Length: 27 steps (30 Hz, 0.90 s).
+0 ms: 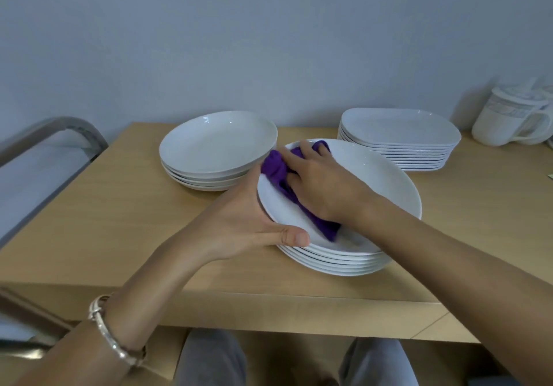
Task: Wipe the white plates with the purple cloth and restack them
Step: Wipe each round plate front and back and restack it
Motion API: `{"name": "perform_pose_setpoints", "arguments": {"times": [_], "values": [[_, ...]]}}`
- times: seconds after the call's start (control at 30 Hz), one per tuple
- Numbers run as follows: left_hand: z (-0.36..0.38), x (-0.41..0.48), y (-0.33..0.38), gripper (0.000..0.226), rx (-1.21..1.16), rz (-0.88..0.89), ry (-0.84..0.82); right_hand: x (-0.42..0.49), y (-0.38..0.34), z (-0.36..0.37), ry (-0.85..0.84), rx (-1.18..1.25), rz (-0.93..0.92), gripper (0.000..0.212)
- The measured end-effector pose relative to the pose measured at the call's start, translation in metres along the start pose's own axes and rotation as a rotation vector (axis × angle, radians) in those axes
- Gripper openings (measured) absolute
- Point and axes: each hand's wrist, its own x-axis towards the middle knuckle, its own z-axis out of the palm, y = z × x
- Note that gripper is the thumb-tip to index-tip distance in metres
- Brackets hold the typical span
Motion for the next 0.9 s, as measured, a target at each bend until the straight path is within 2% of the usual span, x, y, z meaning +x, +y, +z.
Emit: {"name": "perform_pose_setpoints", "arguments": {"times": [0.07,0.13,0.27,0.37,0.47,0.57,0.67,0.73,0.8,0.9], "values": [[-0.002,-0.001,0.002,0.115,0.035,-0.005,-0.012,0.008,0.017,0.000,0.043,-0.069,0.120,0.058],[-0.004,-0.001,0.004,0.107,0.066,-0.016,-0.022,0.006,0.034,-0.007,0.051,-0.134,0.218,0.051],[-0.006,-0.001,0.011,0.090,0.103,-0.020,-0.048,-0.027,0.051,-0.025,0.013,-0.240,0.250,0.048],[-0.005,-0.001,0.014,0.076,0.091,0.001,-0.058,-0.061,0.043,-0.037,-0.125,-0.236,0.204,0.050],[-0.005,-0.001,0.011,0.084,0.107,-0.015,-0.041,-0.089,0.018,-0.050,-0.264,-0.078,0.038,0.052],[-0.005,0.000,0.002,0.111,0.137,-0.039,-0.004,-0.085,-0.005,-0.045,-0.307,0.013,-0.152,0.047],[-0.005,0.002,0.002,0.127,0.127,-0.059,-0.012,-0.049,-0.015,-0.021,-0.196,0.086,-0.125,0.051],[-0.003,0.003,0.004,0.115,0.067,-0.019,-0.050,-0.020,-0.012,-0.004,-0.127,0.005,-0.075,0.065],[-0.003,0.002,0.006,0.114,0.046,-0.008,-0.065,0.001,-0.007,0.004,-0.105,-0.021,-0.022,0.072],[-0.005,0.002,0.005,0.122,0.073,-0.030,-0.039,0.011,0.010,-0.001,0.003,-0.052,0.085,0.058]]}}
